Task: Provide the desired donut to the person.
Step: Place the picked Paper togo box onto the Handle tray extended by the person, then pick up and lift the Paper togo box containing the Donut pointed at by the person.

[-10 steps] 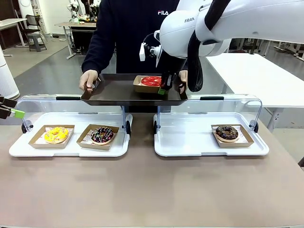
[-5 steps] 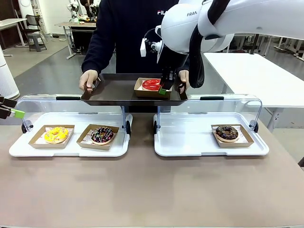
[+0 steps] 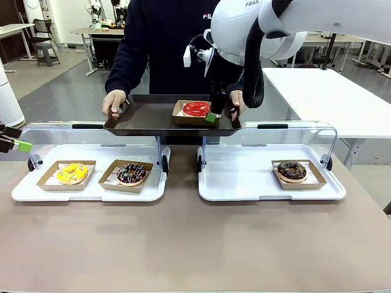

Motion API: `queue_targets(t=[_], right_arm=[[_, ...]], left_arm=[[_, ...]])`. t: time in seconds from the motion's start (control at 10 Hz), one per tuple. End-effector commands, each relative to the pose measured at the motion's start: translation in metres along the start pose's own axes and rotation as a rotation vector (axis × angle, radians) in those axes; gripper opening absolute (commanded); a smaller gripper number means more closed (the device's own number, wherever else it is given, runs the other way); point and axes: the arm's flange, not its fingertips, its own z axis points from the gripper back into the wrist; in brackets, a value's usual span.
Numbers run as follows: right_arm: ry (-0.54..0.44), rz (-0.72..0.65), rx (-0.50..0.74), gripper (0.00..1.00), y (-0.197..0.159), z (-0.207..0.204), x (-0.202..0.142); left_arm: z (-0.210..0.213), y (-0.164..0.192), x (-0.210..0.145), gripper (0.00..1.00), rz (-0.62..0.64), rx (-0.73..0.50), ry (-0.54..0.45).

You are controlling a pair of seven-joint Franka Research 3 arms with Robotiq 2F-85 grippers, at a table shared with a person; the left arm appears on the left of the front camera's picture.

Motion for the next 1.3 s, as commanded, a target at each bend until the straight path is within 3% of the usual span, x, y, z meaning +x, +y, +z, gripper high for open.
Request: queue_targets(t=[0.0, 0.2, 0.3, 1.2], right_arm=[[-0.008, -0.023, 0.025, 1.0, 0.002, 0.009, 0.0], [-0.002, -0.029, 0.081, 1.0, 0.011, 0.016, 0.004], [0.005, -0.001, 0.008, 1.0, 0.001, 0.006, 0.001], [0.005, -0.001, 0.008, 1.0, 0.001, 0.006, 0.001]], left_arm=[[-0.001, 0.002, -0.004, 1.0, -0.014, -0.009, -0.016], [-0.001, 0.002, -0.004, 1.0, -0.014, -0.009, -0.016], [-0.001, 0.002, -0.004, 1.0, -0.014, -0.009, -0.016], [-0.001, 0.002, -0.004, 1.0, -0.014, -0.009, -0.016]])
